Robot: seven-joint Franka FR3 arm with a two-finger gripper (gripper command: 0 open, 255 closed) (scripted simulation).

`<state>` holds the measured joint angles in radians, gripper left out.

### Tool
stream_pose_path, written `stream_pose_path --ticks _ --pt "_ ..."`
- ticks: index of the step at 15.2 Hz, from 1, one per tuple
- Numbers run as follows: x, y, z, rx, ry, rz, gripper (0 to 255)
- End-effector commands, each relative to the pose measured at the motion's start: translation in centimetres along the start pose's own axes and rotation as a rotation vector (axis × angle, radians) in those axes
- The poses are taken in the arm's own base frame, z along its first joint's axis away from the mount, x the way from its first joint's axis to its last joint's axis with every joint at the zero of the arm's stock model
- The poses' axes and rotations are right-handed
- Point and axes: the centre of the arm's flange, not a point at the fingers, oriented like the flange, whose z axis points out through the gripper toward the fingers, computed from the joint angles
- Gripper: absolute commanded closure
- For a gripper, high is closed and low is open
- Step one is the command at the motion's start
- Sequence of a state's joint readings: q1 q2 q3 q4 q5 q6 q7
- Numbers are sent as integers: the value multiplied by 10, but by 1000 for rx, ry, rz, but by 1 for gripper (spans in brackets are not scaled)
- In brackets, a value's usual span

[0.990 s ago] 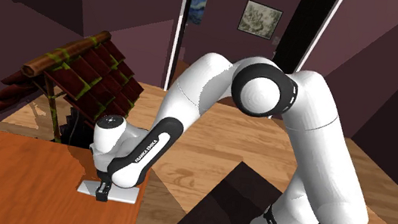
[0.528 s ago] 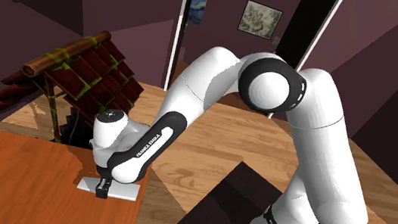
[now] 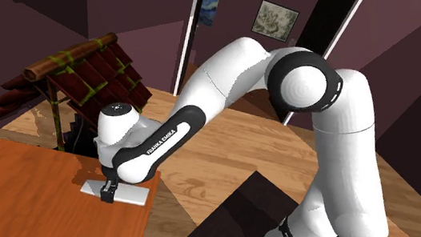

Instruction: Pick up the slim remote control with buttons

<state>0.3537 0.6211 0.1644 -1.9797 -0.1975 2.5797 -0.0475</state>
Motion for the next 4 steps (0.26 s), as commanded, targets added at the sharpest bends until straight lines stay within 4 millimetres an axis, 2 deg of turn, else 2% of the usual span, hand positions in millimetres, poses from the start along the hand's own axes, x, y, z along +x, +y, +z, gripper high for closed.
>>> stream_pose_path --ticks 1,4 --pt "-1 1 -11 0 0 0 255" --pt "-2 1 -17 0 0 0 255"
